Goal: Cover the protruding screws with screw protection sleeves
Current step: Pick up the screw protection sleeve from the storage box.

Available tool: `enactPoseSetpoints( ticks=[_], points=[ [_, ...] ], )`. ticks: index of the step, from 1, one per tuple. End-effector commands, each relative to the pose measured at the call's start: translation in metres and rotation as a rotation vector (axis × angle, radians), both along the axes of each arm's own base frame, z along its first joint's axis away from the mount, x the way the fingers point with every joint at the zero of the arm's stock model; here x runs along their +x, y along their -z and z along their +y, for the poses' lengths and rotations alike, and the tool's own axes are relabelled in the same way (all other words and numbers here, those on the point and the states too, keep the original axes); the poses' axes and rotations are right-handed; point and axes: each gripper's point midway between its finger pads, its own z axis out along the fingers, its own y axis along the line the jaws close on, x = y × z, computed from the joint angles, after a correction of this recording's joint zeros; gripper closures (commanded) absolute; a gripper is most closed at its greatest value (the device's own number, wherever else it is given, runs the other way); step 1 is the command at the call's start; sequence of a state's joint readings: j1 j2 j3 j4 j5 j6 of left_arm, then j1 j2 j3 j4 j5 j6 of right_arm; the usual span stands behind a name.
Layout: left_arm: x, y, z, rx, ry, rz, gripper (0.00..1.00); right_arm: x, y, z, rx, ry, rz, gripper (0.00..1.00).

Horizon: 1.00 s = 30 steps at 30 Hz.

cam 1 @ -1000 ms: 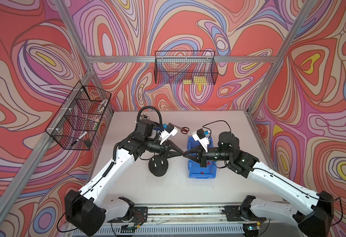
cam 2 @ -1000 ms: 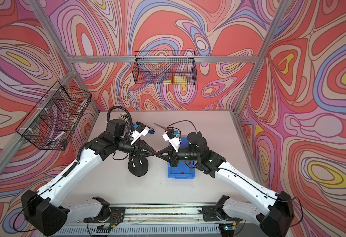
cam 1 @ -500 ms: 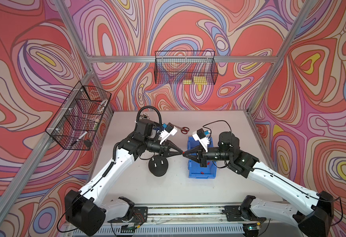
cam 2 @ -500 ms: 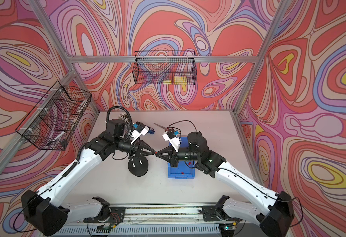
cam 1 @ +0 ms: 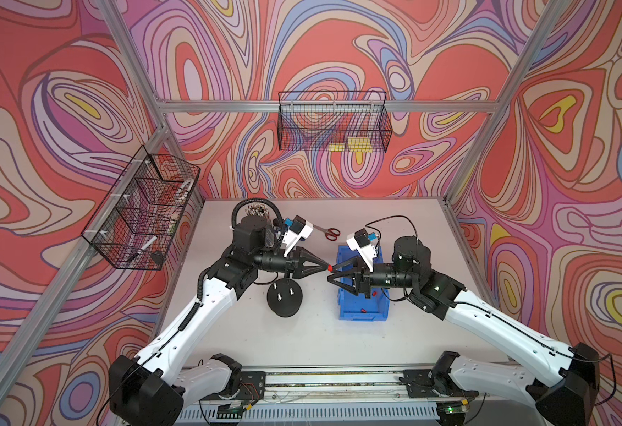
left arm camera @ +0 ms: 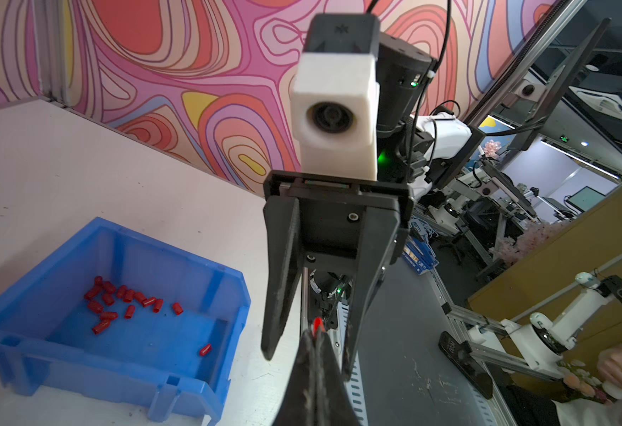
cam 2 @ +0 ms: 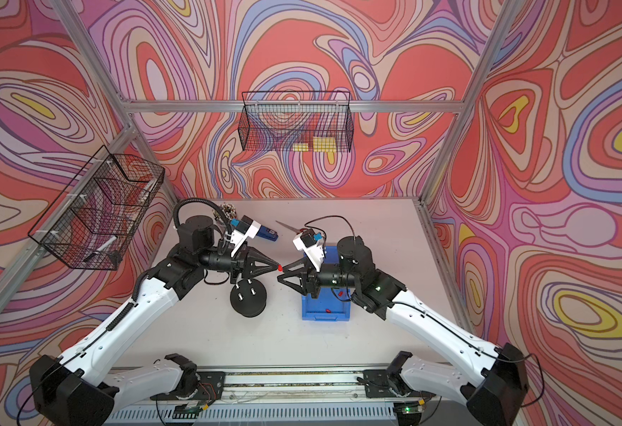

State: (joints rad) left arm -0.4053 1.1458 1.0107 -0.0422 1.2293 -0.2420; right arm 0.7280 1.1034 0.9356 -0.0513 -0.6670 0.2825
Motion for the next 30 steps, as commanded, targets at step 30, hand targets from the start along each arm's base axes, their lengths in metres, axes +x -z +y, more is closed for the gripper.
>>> enactPoseSetpoints(
  ticks=[30],
  points=[
    [0.022,-0.204,0.058,-0.898,-0.371,-0.245,1.00,0.062,-0.205,0.009,0.941,0.106,-0.392,0.79]
  ],
)
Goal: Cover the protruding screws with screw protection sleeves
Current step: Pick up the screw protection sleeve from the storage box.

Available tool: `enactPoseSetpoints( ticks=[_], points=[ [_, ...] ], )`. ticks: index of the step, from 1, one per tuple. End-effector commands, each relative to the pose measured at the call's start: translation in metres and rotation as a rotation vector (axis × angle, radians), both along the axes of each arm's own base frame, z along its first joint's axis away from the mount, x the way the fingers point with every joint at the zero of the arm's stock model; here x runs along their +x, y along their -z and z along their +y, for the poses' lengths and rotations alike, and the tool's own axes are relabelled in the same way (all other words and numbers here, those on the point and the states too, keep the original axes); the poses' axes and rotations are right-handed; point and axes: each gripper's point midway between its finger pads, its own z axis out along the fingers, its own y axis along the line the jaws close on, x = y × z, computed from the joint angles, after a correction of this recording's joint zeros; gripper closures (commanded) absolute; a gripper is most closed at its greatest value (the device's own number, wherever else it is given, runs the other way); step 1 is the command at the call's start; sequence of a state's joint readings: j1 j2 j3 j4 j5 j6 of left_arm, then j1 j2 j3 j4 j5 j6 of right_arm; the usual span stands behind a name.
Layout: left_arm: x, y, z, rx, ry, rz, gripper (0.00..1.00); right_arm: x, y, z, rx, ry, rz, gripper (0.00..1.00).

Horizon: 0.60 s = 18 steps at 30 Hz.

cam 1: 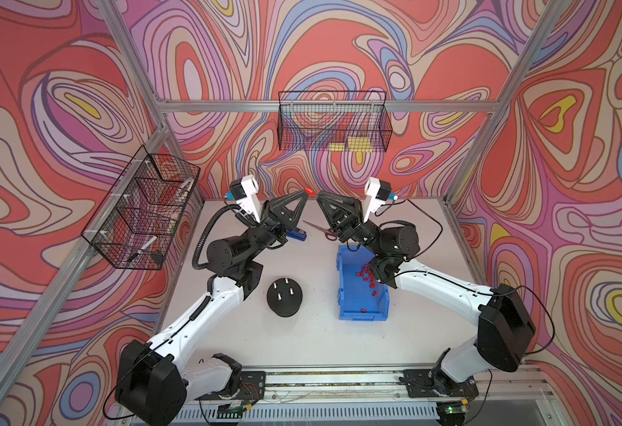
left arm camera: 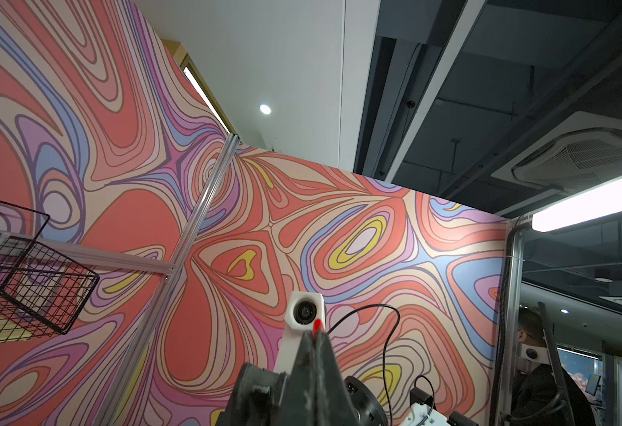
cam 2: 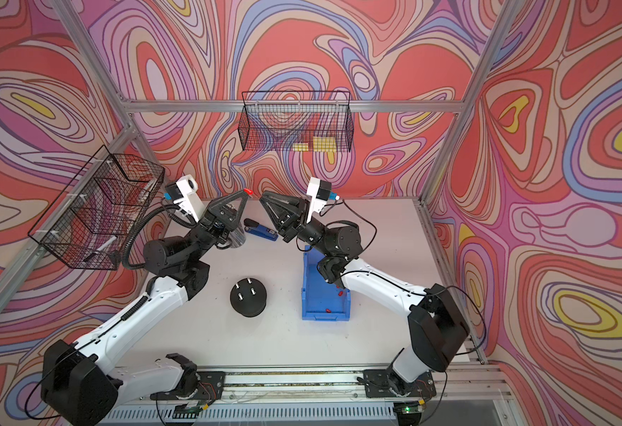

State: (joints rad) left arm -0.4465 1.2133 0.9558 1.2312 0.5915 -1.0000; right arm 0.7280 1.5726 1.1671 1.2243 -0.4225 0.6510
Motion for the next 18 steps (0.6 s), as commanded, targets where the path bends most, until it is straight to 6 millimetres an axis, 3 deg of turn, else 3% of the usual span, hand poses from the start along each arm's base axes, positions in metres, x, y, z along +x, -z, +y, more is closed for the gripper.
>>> enactPoseSetpoints(
  ticks=[1,18],
  points=[
    [-0.018,-0.021,0.015,-0.091,-0.011,-0.066,1.00,-0.015,-0.022,-0.011,0.087,-0.035,-0.047,0.79],
    [-0.001,-0.010,0.000,-0.083,0.028,-0.002,1.00,-0.012,-0.025,0.000,0.065,-0.046,-0.026,0.80]
  ],
)
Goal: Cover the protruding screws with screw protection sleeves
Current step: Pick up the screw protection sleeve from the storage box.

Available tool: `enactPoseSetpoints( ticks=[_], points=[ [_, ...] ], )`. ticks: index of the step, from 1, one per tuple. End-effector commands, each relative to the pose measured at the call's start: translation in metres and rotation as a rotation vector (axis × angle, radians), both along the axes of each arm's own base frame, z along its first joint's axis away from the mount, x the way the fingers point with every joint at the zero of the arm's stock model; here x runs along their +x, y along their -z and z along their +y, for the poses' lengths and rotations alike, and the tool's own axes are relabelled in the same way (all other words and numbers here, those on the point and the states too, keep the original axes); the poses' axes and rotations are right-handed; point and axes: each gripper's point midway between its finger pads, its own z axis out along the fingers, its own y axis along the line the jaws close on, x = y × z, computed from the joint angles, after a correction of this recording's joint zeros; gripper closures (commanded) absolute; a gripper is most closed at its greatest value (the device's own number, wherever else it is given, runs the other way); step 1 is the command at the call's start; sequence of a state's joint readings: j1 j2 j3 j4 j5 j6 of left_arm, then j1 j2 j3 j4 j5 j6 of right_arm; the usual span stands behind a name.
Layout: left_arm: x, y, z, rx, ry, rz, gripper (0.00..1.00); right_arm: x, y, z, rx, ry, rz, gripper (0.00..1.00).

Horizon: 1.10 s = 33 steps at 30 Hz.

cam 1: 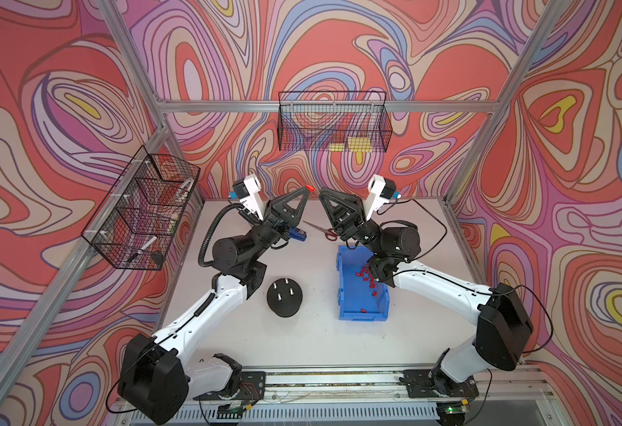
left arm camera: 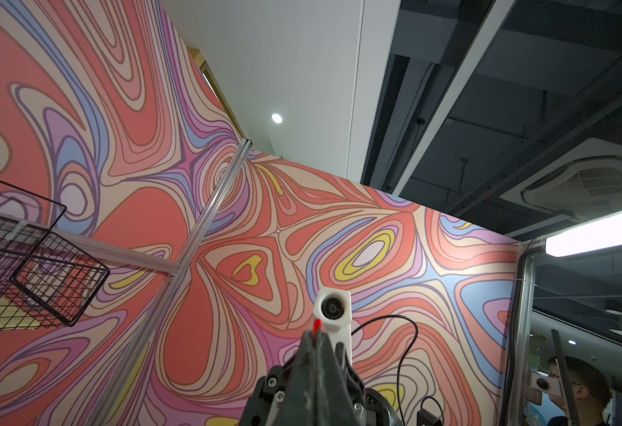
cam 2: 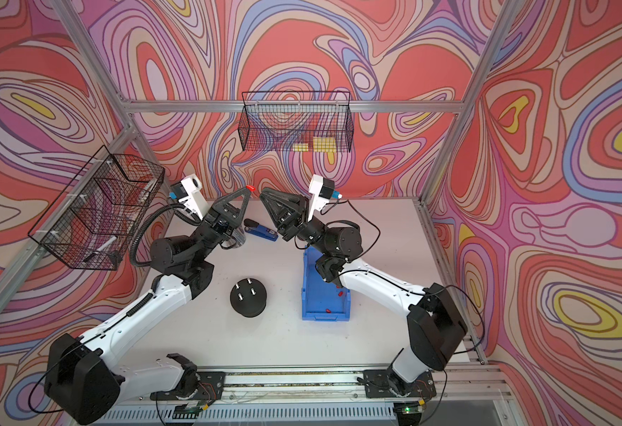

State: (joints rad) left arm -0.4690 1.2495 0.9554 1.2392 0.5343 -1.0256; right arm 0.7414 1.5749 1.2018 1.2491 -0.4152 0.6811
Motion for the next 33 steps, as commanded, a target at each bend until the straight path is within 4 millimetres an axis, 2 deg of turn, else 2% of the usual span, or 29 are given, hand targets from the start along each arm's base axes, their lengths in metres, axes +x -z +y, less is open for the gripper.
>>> enactPoseSetpoints(
  ticks=[1,14,33],
  points=[
    [-0.0144,-0.0161,0.0044,-0.048,0.025,-0.066,1.00,-0.0025,-0.0070,0.0030,0.017,-0.017,-0.007,0.80],
    [-0.0162,-0.0170,-0.0031,-0.042,0.059,-0.065,1.00,0.0022,-0.0051,0.0084,0.002,-0.012,0.014,0.81],
    [-0.0189,-0.0162,-0.0021,-0.045,0.059,-0.064,1.00,-0.0010,-0.0052,0.0004,0.010,0.021,0.007,0.80]
  ],
)
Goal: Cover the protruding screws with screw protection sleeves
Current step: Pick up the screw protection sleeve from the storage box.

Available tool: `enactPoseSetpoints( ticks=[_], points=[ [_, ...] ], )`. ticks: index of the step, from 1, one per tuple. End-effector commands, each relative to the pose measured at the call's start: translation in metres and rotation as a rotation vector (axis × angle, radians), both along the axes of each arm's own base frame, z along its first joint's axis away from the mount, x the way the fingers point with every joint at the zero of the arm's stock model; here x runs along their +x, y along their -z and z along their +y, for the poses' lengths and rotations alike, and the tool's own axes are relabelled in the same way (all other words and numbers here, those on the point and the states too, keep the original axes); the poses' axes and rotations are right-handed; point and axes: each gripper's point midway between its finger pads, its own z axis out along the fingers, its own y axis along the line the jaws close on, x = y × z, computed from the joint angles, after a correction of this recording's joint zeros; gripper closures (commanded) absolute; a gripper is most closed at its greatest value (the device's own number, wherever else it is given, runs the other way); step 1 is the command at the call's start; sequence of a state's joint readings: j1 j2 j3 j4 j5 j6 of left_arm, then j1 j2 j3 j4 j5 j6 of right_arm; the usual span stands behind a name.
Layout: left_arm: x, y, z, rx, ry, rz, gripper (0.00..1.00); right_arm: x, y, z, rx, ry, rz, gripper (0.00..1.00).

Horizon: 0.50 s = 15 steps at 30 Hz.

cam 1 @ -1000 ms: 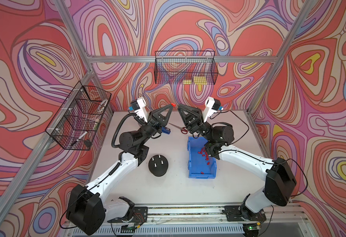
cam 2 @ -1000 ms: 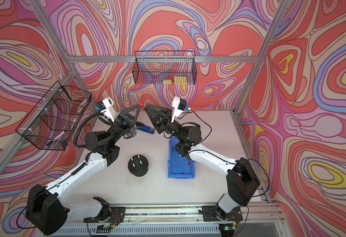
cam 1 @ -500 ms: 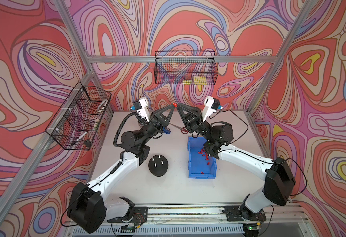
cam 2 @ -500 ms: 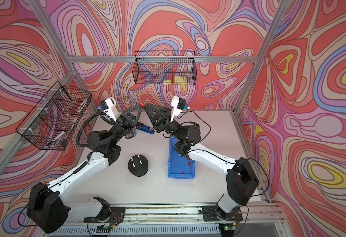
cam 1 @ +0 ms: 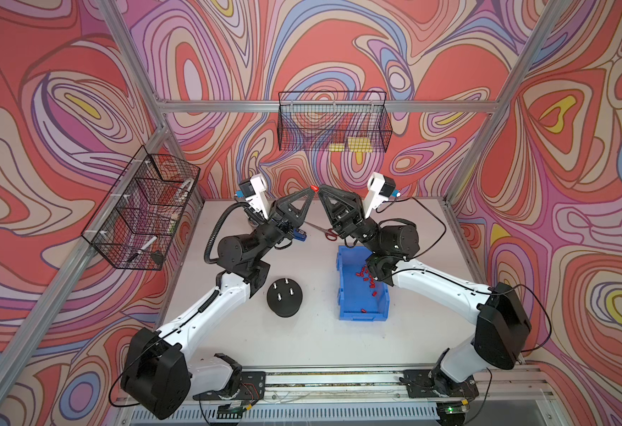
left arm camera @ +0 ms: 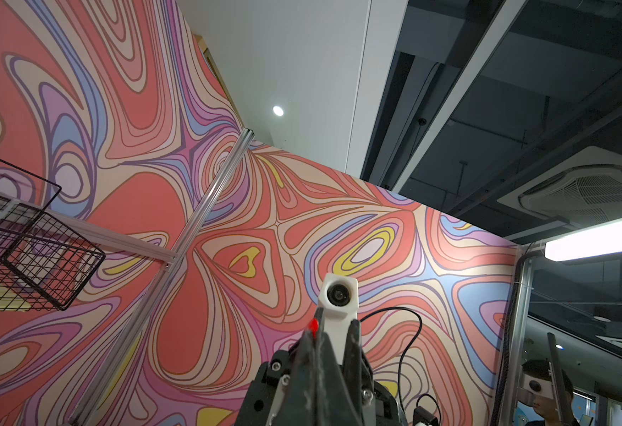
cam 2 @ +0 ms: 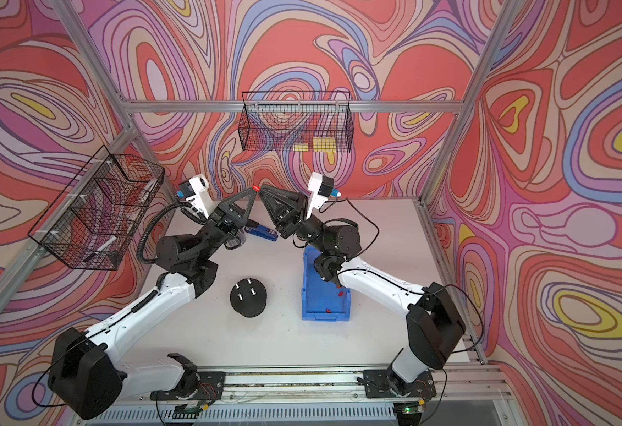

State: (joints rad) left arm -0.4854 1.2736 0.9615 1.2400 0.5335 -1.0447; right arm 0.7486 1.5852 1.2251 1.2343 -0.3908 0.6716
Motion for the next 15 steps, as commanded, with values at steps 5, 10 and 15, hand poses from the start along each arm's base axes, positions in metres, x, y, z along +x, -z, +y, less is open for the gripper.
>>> enactPoseSetpoints(
  ticks=[5,10,15],
  points=[
    [-0.0223,-0.0203,0.0067,-0.050,0.028,-0.087,1.00,-0.0059,-0.0008,-0.0040,0.003,0.011,0.000,0.80],
    [-0.0224,-0.0203,0.0065,-0.049,0.028,-0.087,1.00,-0.0052,-0.0006,-0.0050,0.006,0.015,0.003,0.79],
    [-0.0238,-0.0204,0.0052,-0.045,0.037,-0.091,1.00,-0.0041,0.0000,-0.0020,0.003,0.002,0.008,0.80]
  ],
)
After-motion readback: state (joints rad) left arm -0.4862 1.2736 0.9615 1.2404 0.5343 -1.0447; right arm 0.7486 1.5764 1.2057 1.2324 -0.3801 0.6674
